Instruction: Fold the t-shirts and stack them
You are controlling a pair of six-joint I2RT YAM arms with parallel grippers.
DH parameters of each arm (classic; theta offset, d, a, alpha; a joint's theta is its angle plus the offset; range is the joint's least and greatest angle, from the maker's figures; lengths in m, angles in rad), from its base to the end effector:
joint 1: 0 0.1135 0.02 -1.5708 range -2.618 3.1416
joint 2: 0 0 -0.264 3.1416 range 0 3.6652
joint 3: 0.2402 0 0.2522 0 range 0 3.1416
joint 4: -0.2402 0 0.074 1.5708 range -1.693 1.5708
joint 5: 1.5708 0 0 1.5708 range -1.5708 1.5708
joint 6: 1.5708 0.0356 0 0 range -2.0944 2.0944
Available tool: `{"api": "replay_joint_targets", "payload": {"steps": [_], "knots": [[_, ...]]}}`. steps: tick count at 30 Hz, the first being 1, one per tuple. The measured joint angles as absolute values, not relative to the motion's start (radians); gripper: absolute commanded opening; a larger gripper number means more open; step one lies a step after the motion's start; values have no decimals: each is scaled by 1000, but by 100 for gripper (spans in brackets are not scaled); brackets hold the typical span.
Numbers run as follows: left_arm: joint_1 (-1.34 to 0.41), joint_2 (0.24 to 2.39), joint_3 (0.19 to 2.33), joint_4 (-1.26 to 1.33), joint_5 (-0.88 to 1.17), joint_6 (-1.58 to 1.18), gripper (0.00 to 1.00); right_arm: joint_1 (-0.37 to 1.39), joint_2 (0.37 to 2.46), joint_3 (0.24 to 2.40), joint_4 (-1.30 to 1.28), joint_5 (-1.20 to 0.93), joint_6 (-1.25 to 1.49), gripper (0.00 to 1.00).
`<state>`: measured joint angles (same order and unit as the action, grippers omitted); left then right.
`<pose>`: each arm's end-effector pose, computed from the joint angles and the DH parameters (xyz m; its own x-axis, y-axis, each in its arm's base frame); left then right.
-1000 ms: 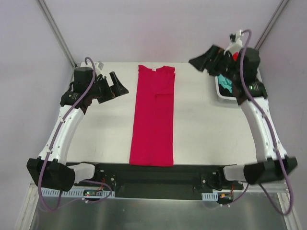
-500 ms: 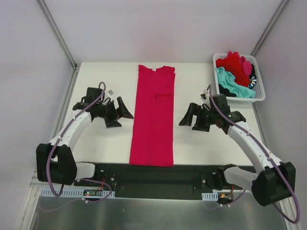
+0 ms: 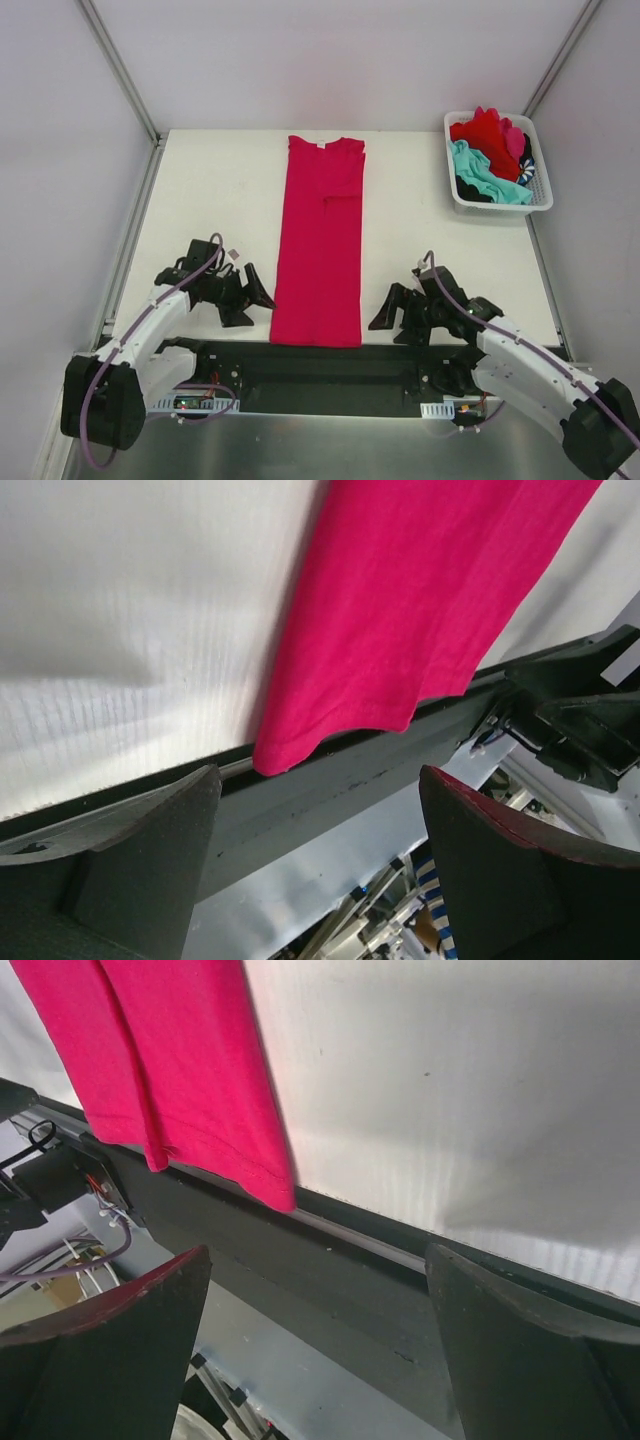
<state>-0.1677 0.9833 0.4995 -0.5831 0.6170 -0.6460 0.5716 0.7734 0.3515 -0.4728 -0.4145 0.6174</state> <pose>0.1624 -0.0484 0.1822 -0.9372 -0.3393 -0.0805 -0.1911 0.6929 -0.6953 0.1149 0.0910 0.1692 -0.9443 0.0227 -0.3284 -0.1968 0.7608 0.6184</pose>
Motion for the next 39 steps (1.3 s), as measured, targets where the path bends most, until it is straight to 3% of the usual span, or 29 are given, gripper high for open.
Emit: {"api": "replay_joint_targets", "payload": {"steps": [11, 18, 26, 39], "knots": [[-244, 744, 341, -581, 525, -815, 66, 920, 991, 415, -349, -174, 806, 84], [-356, 871, 341, -534, 483, -826, 65, 949, 1044, 422, -260, -114, 846, 77], [-400, 934, 332, -467, 501, -856, 53, 983, 1116, 419, -153, -118, 884, 63], [-407, 944, 328, -450, 494, -859, 45, 1034, 1157, 440, -167, -116, 944, 60]]}}
